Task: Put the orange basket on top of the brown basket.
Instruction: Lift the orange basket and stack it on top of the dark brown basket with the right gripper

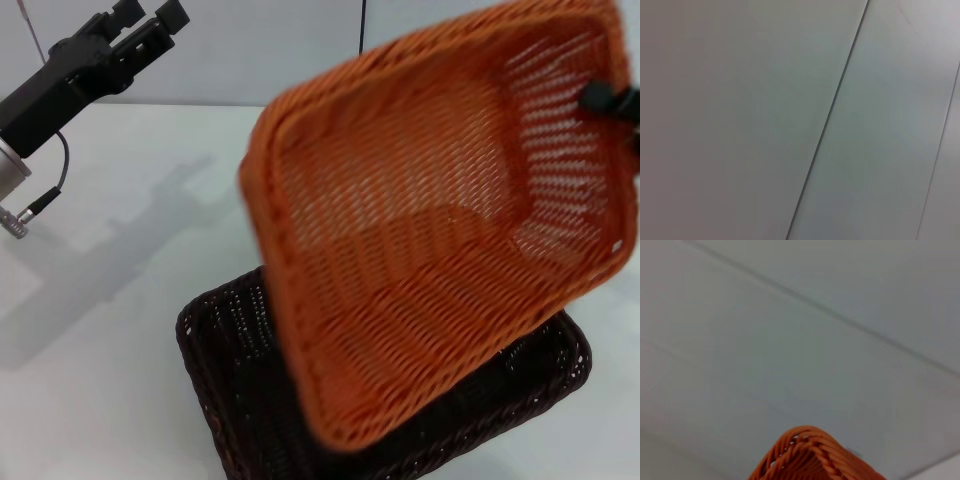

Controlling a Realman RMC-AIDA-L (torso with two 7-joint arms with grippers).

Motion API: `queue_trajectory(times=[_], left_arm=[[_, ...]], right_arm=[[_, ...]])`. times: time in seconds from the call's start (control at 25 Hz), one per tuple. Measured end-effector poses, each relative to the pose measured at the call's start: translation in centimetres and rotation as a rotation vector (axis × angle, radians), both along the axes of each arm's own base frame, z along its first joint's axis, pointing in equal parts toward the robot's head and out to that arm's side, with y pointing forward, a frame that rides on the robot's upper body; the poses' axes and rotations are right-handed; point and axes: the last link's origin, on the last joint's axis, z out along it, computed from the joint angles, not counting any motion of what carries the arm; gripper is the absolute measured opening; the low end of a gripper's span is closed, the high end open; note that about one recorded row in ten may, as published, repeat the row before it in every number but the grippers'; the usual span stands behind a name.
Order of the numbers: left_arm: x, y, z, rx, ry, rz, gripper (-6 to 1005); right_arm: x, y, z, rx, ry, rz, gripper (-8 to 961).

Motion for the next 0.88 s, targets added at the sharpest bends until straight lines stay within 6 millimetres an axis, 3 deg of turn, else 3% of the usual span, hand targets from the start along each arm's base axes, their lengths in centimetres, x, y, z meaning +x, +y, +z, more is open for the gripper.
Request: queue_trajectory(times=[0.04,0.44,0.8,0.88], left_arm=[[0.0,0.0,0.0,0.000,0.000,0.000,847],[0.0,0.0,-0.5,-0.012,-0.007,0.007,847],[0.1,0.1,-1.0,-0.029,0.004,0.009,847],[0.1,0.1,-1.0,-0.032,0.006,0.008,847]], right_arm=[[-0.2,-0.2,-1.4,-0.020,0.007,0.007,276],[-0.3,-0.8,-6.7,-0.125,-0.055,0.016,281],[0.0,-1.3,-7.5,-0.182,-0.120,0.041,291],[0.1,-1.4,-7.3,-0.184,-0.119,0.040,372]])
